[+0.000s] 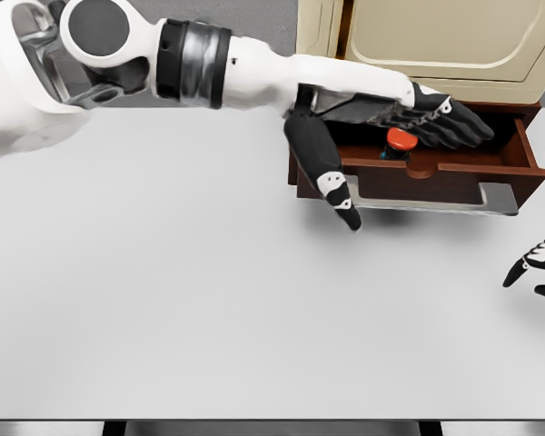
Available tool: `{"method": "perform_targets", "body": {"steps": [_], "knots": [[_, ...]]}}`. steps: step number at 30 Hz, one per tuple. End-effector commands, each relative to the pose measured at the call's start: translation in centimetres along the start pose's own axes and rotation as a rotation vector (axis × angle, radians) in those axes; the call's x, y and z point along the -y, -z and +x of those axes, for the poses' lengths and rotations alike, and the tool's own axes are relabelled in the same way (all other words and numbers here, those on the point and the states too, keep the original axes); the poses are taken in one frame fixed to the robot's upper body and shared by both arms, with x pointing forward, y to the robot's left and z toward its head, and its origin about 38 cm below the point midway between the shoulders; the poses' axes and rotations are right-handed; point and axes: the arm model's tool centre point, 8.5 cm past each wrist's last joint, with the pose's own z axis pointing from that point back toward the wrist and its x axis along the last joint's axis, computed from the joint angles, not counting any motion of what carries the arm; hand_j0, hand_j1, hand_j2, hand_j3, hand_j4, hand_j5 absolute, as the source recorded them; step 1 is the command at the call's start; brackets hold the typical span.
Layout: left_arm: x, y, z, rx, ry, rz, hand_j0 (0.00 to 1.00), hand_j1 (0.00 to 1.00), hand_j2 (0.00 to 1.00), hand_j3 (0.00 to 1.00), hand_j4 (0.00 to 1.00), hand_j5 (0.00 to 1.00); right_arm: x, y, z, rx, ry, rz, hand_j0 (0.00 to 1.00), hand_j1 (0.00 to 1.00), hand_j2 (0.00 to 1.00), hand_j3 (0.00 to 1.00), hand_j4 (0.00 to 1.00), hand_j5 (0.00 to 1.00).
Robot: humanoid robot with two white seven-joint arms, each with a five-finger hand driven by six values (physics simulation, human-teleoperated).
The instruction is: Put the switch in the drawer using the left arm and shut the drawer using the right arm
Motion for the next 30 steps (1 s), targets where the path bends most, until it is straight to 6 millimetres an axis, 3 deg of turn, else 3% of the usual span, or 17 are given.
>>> {"method": "perform_targets", "body": {"steps": [1, 4, 7, 12, 20, 30], "knots": [[-0.4, -0.2, -1.0, -0.127, -0.229, 0.100, 1.00, 1.00, 1.00, 1.00, 1.00, 1.00, 0.4, -0.1, 0.0, -0.001, -0.008, 0.008, 0.57, 0.57, 0.57, 0.57, 0.57, 0.57], [0.8, 0.0, -0.1, -0.013, -0.430, -0.109, 1.00, 1.00, 1.00, 1.00, 1.00, 1.00, 1.0, -0.1, 0.0, 0.000, -0.019, 0.000, 0.57, 0.57, 0.57, 0.57, 0.57, 0.57], [-1.4, 0.1, -1.8, -0.181, -0.402, 0.283, 1.00, 1.00, 1.00, 1.00, 1.00, 1.00, 2.1, 0.0, 0.1, 0.001, -0.044, -0.025, 0.57, 0.57, 0.57, 0.57, 0.57, 0.57], [-2.3, -0.4, -2.7, -0.199, -0.440, 0.365, 1.00, 1.00, 1.00, 1.00, 1.00, 1.00, 2.5, 0.3, 0.2, 0.009, -0.057, -0.015, 0.56, 0.56, 0.56, 0.56, 0.56, 0.56], [-0.7, 1.0, -5.4, -0.277, -0.400, 0.346, 1.00, 1.00, 1.00, 1.00, 1.00, 1.00, 3.1, 1.2, 0.5, 0.034, -0.072, -0.021, 0.56, 0.56, 0.56, 0.56, 0.56, 0.56], [0.2, 2.0, -6.4, -0.299, -0.399, 0.320, 1.00, 1.00, 1.00, 1.00, 1.00, 1.00, 3.3, 1.8, 0.6, 0.049, -0.077, -0.020, 0.56, 0.56, 0.56, 0.56, 0.56, 0.56]]}}
